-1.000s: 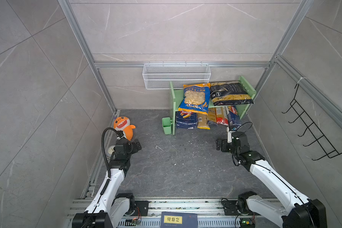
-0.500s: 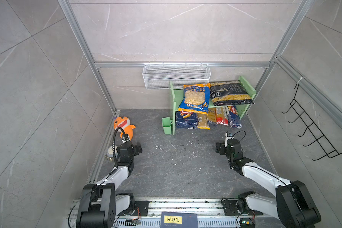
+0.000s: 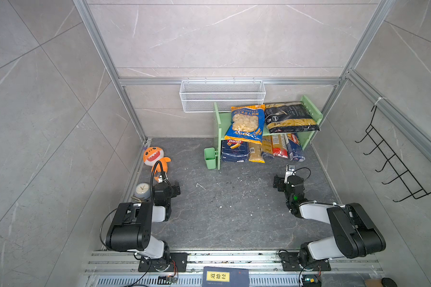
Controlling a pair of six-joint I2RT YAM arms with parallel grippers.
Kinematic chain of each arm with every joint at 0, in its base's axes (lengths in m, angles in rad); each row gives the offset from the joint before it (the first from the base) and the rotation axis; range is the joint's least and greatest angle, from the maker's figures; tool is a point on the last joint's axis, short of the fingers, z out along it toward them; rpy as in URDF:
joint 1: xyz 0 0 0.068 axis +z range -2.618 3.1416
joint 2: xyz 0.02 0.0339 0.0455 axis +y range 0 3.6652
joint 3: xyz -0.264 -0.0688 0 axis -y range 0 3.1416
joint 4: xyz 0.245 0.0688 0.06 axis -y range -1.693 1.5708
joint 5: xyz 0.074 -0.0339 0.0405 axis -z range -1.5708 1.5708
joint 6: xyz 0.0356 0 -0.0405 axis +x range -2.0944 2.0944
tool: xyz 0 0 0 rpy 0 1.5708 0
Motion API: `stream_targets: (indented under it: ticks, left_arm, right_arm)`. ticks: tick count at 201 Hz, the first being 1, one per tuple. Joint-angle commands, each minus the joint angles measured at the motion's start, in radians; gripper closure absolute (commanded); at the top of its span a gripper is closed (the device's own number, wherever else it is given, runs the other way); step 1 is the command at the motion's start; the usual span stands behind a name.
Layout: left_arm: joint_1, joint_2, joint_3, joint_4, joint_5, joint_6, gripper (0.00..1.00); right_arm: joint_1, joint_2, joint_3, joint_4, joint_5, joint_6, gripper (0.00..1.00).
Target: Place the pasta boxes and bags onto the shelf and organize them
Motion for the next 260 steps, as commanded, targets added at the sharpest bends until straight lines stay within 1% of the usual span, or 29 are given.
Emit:
stream_targets:
  ticks: [1,12,22,37,48,260]
  left_arm:
    - [0.014,-0.005,0.026,0.077,0.055,0.033,0.0]
    - [0.041,-0.002,0.043,0.047,0.1,0.021,0.0]
    - [0.057,-0.006,0.054,0.016,0.132,0.011,0.0]
    - [0.064,-0.004,0.053,0.022,0.14,0.009,0.0]
    - [0.065,-0.004,0.054,0.019,0.141,0.01,0.0]
    - [0.065,-0.008,0.051,0.022,0.134,0.01,0.0]
  right_arm:
    - [-0.011,0.015,-0.013,0.092,-0.067,-0.015,0.01]
    - [-0.03,0.021,-0.015,0.09,-0.113,-0.01,0.01]
    - [-0.036,0.044,-0.027,0.135,-0.161,-0.023,0.01]
    - [-0.061,0.06,-0.04,0.177,-0.207,-0.017,0.01]
    - [-0.063,0.05,-0.035,0.151,-0.209,-0.016,0.01]
    - [-0.063,0.049,-0.041,0.161,-0.206,-0.023,0.01]
